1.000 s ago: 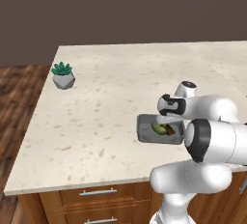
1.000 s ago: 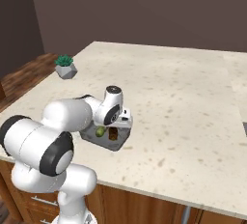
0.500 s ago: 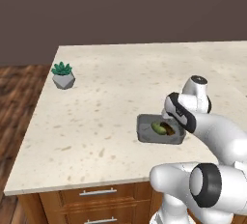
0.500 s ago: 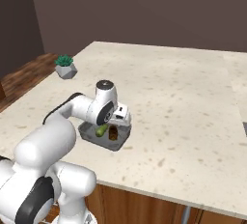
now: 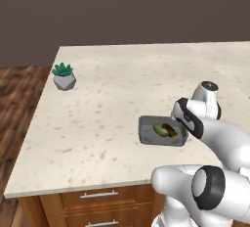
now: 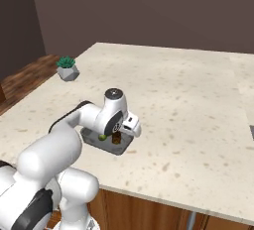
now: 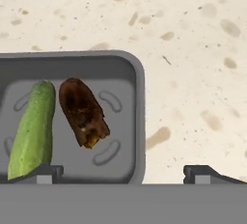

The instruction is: Take the sweet potato and cucumber out of the freezer and place them in the tupperware container on the counter. Then put the tupperware containing the vegetables back in the freezer.

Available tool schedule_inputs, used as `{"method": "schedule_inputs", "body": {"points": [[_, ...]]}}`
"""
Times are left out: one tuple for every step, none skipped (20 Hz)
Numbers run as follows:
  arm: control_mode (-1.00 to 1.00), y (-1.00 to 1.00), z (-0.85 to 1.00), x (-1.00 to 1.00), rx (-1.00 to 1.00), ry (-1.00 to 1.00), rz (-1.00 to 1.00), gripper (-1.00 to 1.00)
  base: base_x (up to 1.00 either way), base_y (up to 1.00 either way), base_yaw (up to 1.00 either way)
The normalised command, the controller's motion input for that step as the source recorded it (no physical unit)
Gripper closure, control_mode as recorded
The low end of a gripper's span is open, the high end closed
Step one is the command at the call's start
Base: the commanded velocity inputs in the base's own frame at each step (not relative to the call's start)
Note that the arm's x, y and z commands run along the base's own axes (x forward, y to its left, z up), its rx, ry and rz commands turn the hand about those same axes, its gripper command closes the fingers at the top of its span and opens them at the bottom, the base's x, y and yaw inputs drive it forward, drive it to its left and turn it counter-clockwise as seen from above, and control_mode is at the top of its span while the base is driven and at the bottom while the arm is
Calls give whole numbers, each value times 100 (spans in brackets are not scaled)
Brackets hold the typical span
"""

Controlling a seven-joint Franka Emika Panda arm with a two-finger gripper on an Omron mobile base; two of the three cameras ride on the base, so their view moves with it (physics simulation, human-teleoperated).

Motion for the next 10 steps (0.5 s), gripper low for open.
{"method": "schedule_inputs", "body": {"points": [[-100, -29, -1, 8, 11, 0, -9, -100, 0, 0, 0], [-100, -24, -3, 14, 12, 1, -7, -100, 0, 0, 0], [-100, -14, -8, 15, 11, 1, -6, -100, 0, 0, 0], [-100, -9, -14, 21, 11, 2, -4, -100, 0, 0, 0], [-100, -7, -17, 20, 10, 3, -4, -100, 0, 0, 0], [-100, -1, -25, 19, 9, 4, -3, -100, 0, 0, 0], [-100, 0, -30, 19, 8, 5, -3, -100, 0, 0, 0], [-100, 0, -31, 18, 7, 5, -2, -100, 0, 0, 0], [-100, 0, -35, 19, 6, 5, -2, -100, 0, 0, 0], [-100, 0, -36, 19, 4, 5, -1, -100, 0, 0, 0]]}}
